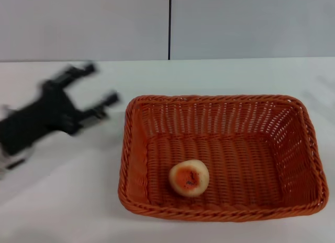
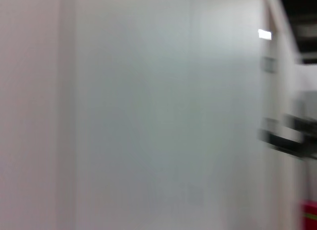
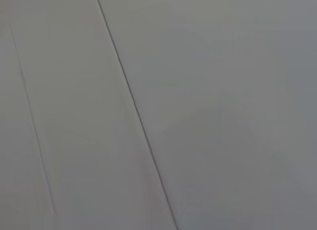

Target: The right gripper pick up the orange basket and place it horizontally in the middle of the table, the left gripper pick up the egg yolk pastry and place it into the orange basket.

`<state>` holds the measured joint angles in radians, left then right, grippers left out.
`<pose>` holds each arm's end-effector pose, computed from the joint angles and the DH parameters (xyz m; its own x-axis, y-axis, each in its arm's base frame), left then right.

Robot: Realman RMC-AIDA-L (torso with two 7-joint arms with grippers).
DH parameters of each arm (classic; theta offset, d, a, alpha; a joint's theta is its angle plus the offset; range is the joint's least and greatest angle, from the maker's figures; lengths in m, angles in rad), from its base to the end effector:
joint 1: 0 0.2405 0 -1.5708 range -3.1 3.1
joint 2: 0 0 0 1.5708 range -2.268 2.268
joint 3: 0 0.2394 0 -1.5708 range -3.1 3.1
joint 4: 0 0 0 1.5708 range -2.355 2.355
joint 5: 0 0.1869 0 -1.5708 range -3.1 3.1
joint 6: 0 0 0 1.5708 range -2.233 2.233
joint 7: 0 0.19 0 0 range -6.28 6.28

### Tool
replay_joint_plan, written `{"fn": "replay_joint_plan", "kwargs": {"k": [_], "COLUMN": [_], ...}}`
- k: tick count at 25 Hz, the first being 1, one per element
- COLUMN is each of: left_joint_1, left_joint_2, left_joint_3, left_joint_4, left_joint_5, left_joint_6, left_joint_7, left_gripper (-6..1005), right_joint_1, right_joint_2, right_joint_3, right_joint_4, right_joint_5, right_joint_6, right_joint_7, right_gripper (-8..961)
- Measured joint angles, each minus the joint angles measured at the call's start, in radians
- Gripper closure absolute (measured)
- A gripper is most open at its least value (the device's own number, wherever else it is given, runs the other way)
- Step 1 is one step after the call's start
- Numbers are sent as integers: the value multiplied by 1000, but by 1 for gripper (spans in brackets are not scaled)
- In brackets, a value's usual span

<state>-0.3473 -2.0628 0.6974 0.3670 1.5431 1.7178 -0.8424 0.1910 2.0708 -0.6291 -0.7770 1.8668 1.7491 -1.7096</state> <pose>-0.2248 0.2768 -0.0064 0.6101 -0.0047 0.7923 0.4310 -0.8371 -0.3369 0.2298 0.2794 0.1031 0.3626 -0.0172 -0.9318 -0.6519 -0.7192 -0.2404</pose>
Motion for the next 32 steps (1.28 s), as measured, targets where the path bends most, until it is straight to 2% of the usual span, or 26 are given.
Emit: {"fn": "replay_joint_plan", "kwargs": {"k": [1,2,5,6,7,8,10,11,12,13,14,15,16,19,23,32], "left_joint_1": [39,39,93,130,130,151,151,164,164,214,235,235,267,284,304,319], "left_joint_2": [0,0,0,0,0,0,0,-1,-1,-1,-2,-2,-2,-2,-4,-4], "left_joint_3": [-107,-107,-251,-330,-330,-376,-376,-416,-416,-549,-595,-595,-650,-678,-699,-743], "left_joint_4": [13,13,7,5,5,-2,-2,-14,-14,-66,-92,-92,-138,-172,-229,-296], "left_joint_5": [-8,-8,-12,-12,-12,-12,-12,-13,-13,-13,-13,-13,-13,-13,-12,-12], "left_joint_6": [1,1,-2,-5,-5,-8,-8,-12,-12,-20,-20,-20,-18,-21,-41,-76], "left_joint_7": [10,10,47,74,74,89,89,99,99,162,199,199,254,292,382,430], "left_gripper": [140,140,142,142,142,143,144,144,144,145,145,146,146,148,152,156], "right_joint_1": [-12,-12,-23,-27,-27,-30,-32,-27,-27,-23,-19,-15,-10,-9,-7,-8], "right_joint_2": [0,0,-1,1,1,2,5,6,6,5,5,5,7,7,5,3], "right_joint_3": [3,3,31,76,76,108,180,280,280,320,360,393,444,488,607,617], "right_joint_4": [14,14,65,110,110,136,197,292,292,334,375,408,463,503,578,564], "right_joint_5": [-1,-1,-1,-1,-1,-1,3,10,10,10,11,11,11,11,12,6], "right_joint_6": [-20,-20,-77,-111,-111,-128,-165,-200,-200,-212,-223,-233,-242,-242,-280,-273], "right_joint_7": [-44,-44,-127,-193,-193,-227,-297,-388,-388,-441,-501,-565,-669,-722,-761,-748], "right_gripper": [162,162,161,161,161,161,161,161,162,162,162,162,162,162,161,161]}}
